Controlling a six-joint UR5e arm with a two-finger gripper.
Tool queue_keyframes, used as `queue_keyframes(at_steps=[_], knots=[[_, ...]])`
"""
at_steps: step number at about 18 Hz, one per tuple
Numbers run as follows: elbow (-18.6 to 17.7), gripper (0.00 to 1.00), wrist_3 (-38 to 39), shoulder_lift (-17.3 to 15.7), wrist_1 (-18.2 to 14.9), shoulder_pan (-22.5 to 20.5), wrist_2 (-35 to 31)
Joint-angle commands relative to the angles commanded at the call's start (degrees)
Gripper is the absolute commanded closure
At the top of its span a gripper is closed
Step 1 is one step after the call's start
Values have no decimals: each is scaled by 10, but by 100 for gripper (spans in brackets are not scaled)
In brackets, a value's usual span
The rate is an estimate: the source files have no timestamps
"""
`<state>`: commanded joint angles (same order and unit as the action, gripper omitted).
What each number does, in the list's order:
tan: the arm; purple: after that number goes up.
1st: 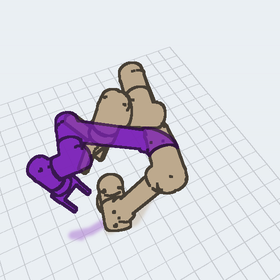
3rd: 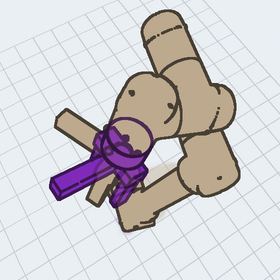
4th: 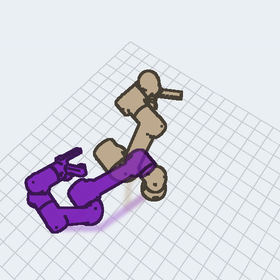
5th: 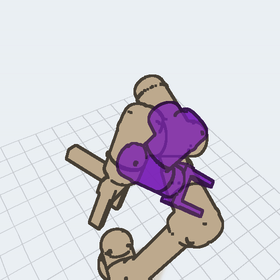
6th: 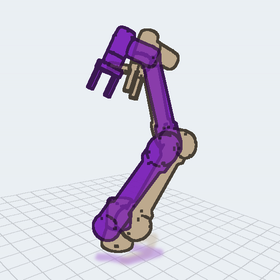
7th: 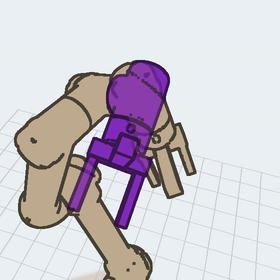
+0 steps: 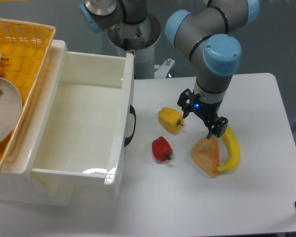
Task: Pick up the red pepper
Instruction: 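Move the gripper from above the banana toward the red bell pepper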
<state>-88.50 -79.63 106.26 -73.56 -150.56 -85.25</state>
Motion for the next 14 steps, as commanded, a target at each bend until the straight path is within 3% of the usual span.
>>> queue_keyframes(at_steps=[5, 14], knots=[[-1, 0, 7, 4, -1, 6, 2], [-54, 0, 6, -1, 1, 5, 4]])
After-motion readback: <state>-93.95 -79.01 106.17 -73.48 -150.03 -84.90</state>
